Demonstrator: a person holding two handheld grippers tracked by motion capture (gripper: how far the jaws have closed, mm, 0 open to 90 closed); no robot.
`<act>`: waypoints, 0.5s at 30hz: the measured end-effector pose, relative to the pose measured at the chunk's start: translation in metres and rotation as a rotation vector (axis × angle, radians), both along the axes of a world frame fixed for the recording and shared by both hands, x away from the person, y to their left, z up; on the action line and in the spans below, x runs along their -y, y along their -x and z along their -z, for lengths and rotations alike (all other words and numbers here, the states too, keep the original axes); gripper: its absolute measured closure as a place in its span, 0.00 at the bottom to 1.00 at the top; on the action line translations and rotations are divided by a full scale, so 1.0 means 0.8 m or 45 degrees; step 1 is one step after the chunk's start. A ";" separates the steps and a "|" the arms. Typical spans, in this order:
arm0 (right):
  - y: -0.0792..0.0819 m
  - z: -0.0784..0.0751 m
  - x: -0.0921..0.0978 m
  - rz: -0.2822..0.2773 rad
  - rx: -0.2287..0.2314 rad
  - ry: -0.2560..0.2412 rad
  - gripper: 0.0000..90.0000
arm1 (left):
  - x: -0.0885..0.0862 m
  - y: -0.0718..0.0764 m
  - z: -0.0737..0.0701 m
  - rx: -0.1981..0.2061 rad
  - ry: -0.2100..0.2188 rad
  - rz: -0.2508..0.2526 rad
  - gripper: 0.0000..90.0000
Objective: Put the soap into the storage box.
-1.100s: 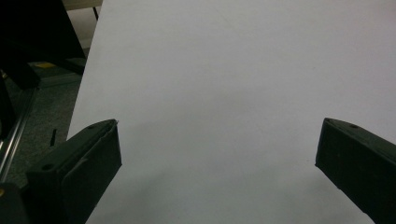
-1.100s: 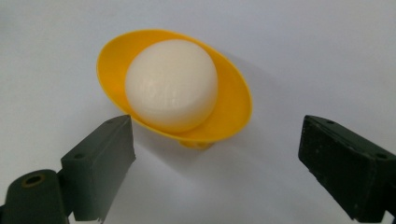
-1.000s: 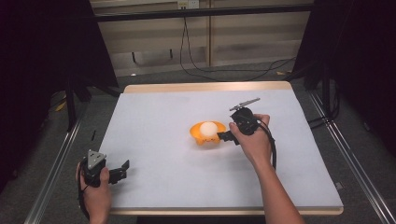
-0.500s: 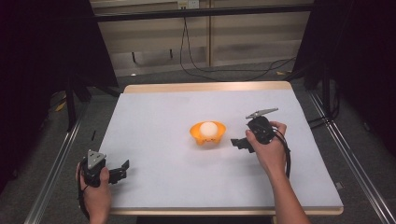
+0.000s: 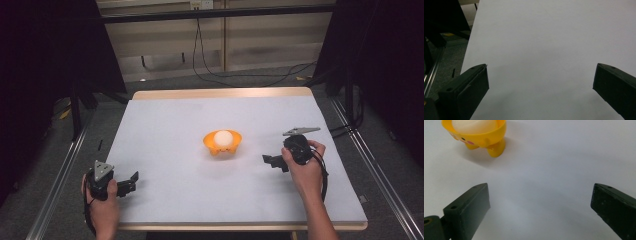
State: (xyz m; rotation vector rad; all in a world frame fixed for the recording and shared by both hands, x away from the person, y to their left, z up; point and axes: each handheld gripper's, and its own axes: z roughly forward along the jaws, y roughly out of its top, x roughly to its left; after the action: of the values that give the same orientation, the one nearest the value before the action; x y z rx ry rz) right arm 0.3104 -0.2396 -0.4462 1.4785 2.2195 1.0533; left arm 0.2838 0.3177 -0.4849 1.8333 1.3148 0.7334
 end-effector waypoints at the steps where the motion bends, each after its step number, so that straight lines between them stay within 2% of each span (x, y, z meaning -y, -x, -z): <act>1: 0.002 0.001 0.003 0.001 0.003 0.004 0.02 | 0.000 0.000 0.000 0.000 0.001 0.002 0.00; 15: 0.033 0.014 0.044 0.088 0.055 -0.013 0.02 | -0.001 0.000 0.000 0.000 0.005 0.000 0.00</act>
State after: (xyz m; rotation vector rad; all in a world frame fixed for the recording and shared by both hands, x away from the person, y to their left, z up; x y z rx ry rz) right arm 0.2843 -0.2746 -0.4574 1.5109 2.1213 1.0663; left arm 0.2840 0.3183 -0.4849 1.8304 1.3149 0.7308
